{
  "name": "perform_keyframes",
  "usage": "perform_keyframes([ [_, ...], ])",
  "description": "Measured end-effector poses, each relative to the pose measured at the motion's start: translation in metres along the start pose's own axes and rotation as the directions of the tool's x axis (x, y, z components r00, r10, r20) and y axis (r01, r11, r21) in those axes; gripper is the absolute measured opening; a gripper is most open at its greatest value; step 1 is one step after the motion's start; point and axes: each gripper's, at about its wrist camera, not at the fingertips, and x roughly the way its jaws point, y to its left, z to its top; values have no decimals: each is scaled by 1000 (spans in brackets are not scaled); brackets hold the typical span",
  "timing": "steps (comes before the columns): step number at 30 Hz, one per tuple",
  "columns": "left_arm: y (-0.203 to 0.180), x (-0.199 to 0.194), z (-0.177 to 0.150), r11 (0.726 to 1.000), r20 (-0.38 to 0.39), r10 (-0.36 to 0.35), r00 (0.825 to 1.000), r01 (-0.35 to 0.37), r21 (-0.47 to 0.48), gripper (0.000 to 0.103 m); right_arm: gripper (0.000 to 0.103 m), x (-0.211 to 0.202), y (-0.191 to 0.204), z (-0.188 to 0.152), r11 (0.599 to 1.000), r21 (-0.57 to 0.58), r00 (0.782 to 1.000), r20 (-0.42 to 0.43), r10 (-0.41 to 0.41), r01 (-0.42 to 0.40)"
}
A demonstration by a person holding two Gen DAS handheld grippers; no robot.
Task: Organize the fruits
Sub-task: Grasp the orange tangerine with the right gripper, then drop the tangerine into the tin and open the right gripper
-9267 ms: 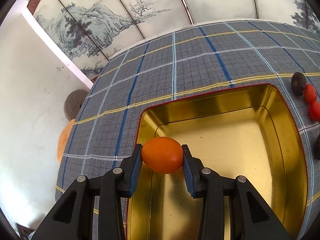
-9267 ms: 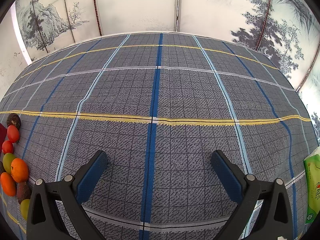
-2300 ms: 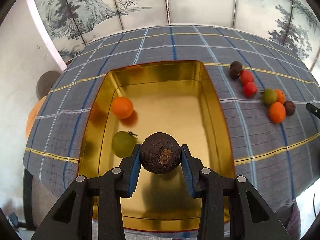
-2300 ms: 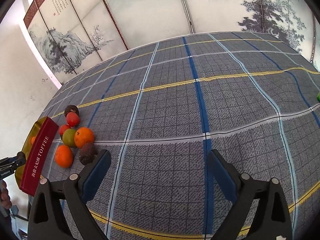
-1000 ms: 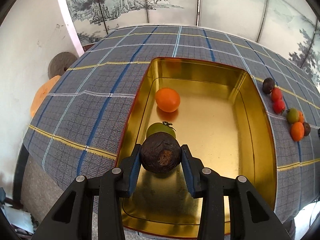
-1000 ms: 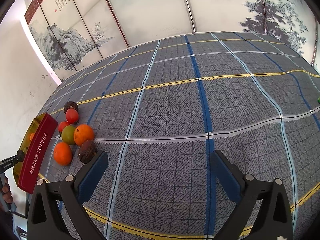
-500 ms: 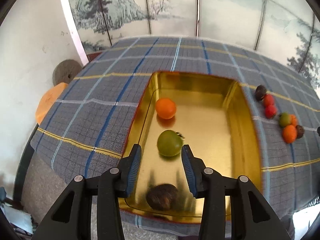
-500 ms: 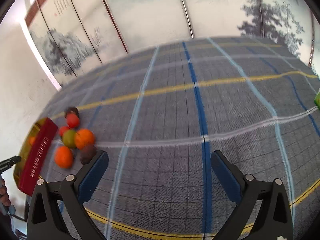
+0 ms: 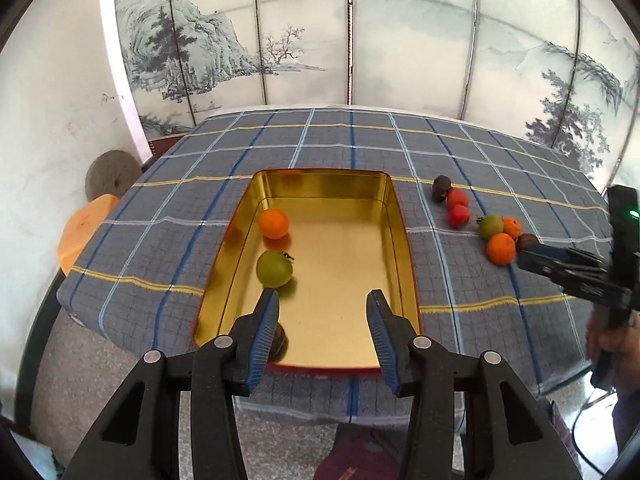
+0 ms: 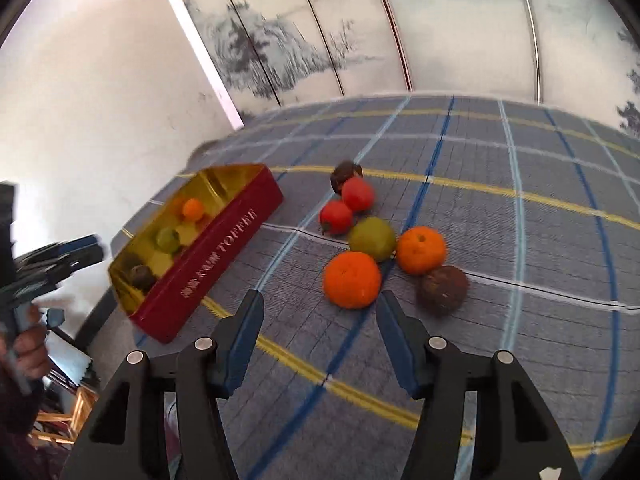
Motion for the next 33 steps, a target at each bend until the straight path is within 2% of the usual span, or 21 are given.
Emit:
perform_keyframes([
  [3, 5, -4, -5, 1000, -4, 1, 1000, -1, -1, 49, 57, 18, 3, 2, 997, -28, 997, -33, -72, 71],
  [8, 15, -5, -11, 1000, -5, 12, 1000, -12, -25, 52, 55, 42, 3, 3, 991, -49, 989, -78, -126, 123],
  [9, 17, -4, -11, 999, -4, 16, 1000, -16, -29, 52, 51, 45, 1, 4, 991, -48, 988, -84, -129, 126],
  [10, 19, -4, -11, 999, -3, 23, 1000, -23, -33, 52, 36, 47, 0, 4, 989, -55, 986, -80, -143, 139],
  [12, 22, -5, -12, 998, 5, 43, 999, -43, -39, 52, 36, 46, 1, 5, 988, -64, 985, -85, -148, 142],
  [15, 28, -8, -14, 996, 27, 75, 997, -73, -55, 52, 35, 30, 8, 5, 992, -58, 992, -54, -118, 115],
  [18, 34, -10, -15, 993, 37, 91, 995, -88, -76, 53, 35, 11, 26, 16, 999, -43, 1000, -3, -6, 6],
  [22, 38, -10, -17, 992, 32, 112, 993, -110, -67, 53, 35, 6, 67, 41, 990, -103, 996, 11, 93, -91],
  [27, 38, -14, -21, 986, 46, 166, 985, -164, -34, 55, 35, 34, 111, 62, 973, -166, 987, -29, 155, -158],
  [28, 39, -14, -22, 985, 49, 173, 984, -171, -30, 58, 35, 42, 118, 66, 970, -176, 986, -43, 160, -166],
  [30, 40, -16, -23, 982, 58, 186, 981, -185, -26, 62, 35, 60, 132, 70, 963, -208, 984, -76, 162, -174],
  [33, 41, -19, -25, 979, 70, 204, 976, -203, -16, 63, 36, 85, 146, 73, 958, -231, 982, -119, 146, -171],
])
